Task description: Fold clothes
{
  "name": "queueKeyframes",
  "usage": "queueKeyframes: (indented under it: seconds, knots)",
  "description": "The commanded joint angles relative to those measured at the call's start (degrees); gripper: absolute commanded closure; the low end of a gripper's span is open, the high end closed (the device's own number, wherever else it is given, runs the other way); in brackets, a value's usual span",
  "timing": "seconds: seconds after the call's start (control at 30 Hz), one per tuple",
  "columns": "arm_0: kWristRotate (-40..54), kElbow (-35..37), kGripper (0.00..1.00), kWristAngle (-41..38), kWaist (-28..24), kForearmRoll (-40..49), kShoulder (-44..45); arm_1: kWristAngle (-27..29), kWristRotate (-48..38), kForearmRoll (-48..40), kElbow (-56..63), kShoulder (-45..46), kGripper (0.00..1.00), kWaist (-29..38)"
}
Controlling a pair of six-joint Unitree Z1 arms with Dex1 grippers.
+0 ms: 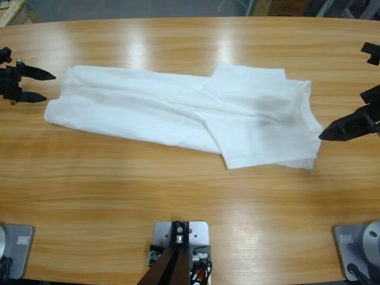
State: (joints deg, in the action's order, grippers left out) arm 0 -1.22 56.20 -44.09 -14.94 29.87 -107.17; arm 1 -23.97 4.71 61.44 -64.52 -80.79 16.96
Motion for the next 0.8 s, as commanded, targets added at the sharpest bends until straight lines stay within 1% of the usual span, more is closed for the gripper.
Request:
queueKeyframes:
  seconds: [0.03, 0.2, 0.37, 0.67, 0.8]
  knots:
    - [0.8, 0.4, 0.0, 0.2, -1.1, -1.8, -5.5, 1.2, -0.8, 0.4, -0.2, 0.4, 0.0, 0.5]
    - [0.5, 1.2, 0.0, 0.4, -0.9, -1.8, -7.7, 1.7, -0.6, 0.4, -0.3, 0.4, 0.0, 0.5]
    - [-0.5, 2.1, 0.0, 2.6, -0.7, -1.8, -9.7, 2.2, -0.5, 0.6, -0.4, 0.7, 0.0, 0.5]
    - [-2.3, 6.1, 0.007, 3.3, 2.5, -1.8, -14.4, 4.3, 1.2, 2.5, -2.4, -0.1, 0.0, 0.5]
    - [-3.8, 6.9, 0.009, 3.2, 3.6, -1.8, -14.7, 4.9, 1.3, 2.7, -2.5, 0.2, 0.0, 0.5]
